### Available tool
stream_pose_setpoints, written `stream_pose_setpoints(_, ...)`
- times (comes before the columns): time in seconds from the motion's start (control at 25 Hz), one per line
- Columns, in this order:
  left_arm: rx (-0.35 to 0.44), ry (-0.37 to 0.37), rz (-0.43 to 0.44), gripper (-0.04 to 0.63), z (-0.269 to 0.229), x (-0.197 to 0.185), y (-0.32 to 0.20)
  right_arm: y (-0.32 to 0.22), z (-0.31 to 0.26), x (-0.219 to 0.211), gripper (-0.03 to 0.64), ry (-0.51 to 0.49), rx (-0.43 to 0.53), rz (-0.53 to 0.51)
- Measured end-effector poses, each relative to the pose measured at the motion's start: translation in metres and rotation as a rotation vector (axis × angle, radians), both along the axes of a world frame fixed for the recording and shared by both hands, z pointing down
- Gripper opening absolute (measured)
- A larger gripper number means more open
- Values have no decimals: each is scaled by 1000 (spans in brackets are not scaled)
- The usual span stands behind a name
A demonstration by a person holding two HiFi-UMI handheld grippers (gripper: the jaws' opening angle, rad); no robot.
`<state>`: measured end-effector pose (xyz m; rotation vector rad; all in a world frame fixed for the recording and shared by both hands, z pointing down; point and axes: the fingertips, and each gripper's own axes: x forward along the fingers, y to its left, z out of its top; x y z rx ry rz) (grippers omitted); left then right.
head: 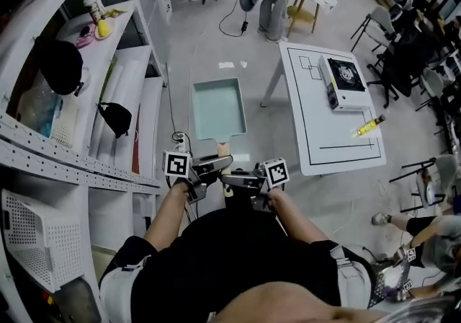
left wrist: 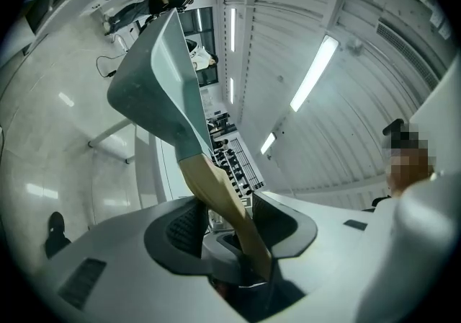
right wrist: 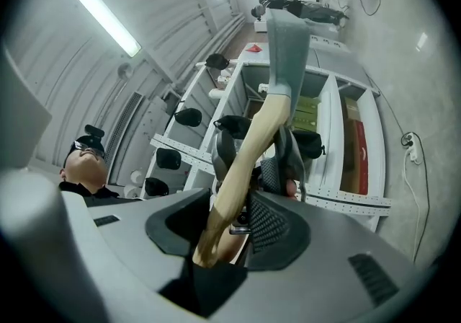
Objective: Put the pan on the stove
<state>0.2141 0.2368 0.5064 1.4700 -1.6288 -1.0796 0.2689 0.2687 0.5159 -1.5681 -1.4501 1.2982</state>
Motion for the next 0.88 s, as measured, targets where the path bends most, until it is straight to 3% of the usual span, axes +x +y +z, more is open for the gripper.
stream_pose_setpoints(0.24, -65, 0, -33, 196, 17, -86, -18, -25, -6, -81, 179, -22, -11, -19)
stream_pose_setpoints(0.56, -82, 4, -70, 196, 17, -186, -50, -60, -4, -181, 179, -42, 0, -66)
stream_pose_setpoints(0.88, -92, 38, -127, 196, 24, -254, -66, -80, -1, -250, 181, -42, -28, -121)
